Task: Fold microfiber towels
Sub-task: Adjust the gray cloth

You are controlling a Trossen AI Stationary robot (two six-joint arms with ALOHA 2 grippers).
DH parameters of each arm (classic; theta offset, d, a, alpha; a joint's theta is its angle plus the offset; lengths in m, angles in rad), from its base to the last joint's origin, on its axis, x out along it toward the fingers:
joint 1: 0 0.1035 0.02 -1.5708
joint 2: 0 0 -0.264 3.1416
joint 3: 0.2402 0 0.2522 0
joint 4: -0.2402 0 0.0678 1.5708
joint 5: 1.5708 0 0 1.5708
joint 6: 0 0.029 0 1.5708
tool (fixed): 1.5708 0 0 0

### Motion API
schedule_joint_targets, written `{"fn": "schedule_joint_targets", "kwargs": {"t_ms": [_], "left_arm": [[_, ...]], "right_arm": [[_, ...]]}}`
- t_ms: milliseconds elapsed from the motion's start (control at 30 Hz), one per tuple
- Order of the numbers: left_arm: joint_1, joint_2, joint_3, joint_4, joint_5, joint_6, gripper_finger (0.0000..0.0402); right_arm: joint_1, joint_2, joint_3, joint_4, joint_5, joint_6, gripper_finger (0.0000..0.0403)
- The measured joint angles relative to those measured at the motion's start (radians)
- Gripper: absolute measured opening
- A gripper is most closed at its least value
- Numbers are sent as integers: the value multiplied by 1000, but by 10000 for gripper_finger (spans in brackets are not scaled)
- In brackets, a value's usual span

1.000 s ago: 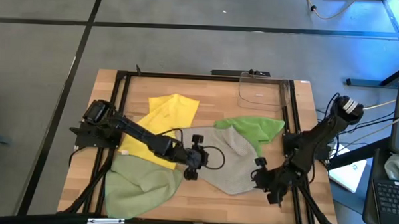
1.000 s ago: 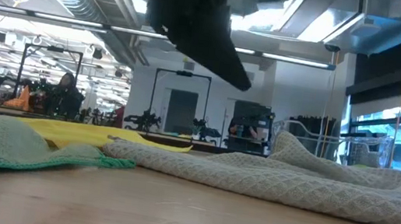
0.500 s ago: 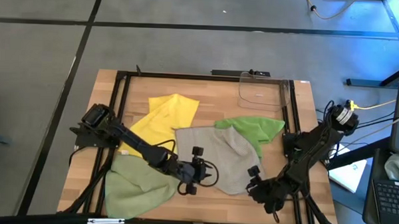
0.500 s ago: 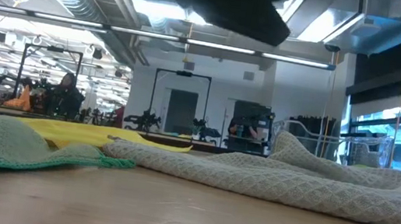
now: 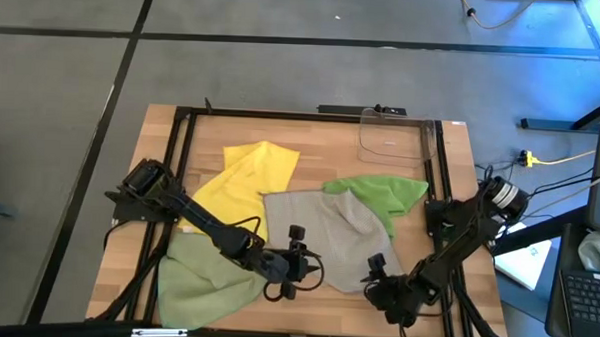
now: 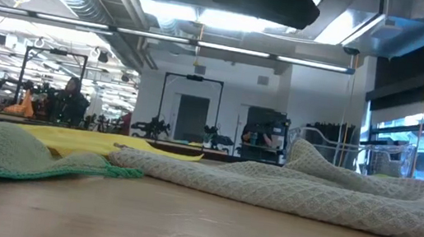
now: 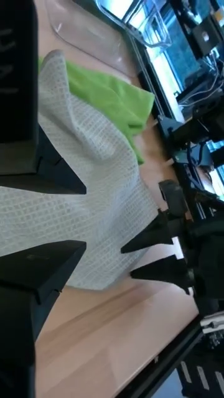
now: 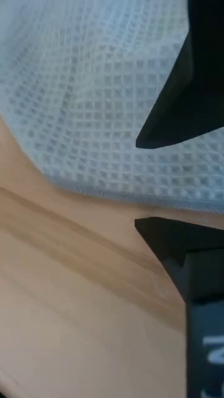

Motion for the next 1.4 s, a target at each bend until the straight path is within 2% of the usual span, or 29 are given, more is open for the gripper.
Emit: {"fn": "schedule_joint_targets", "kwargs": {"t_ms": [267,600,800,867,1000,1067,1167,1400], "left_arm": [[-4,0,0,1,0,-6,124],[-3,0,0,40,10,-5,124],[-3,0,0,71,32,-5,124],[-5,0,0,78,34,-5,124],[-16,15,-2,118,74,-6,124],[-20,42,2,178,107,-19,124],[-35,79,3,198,103,-25,124],[-70,158,42,200,-133,-13,124]], "right_arm": [[-6,19,-5,-26,195,-10,140],[-6,7,28,-8,197,-45,11],[-12,4,143,-77,309,-193,23],[-23,4,177,-128,328,-196,19],[-58,4,214,-235,359,-110,7],[-77,3,216,-269,375,-43,8],[-109,3,216,-287,400,26,17],[-175,3,257,-304,432,42,6]]}}
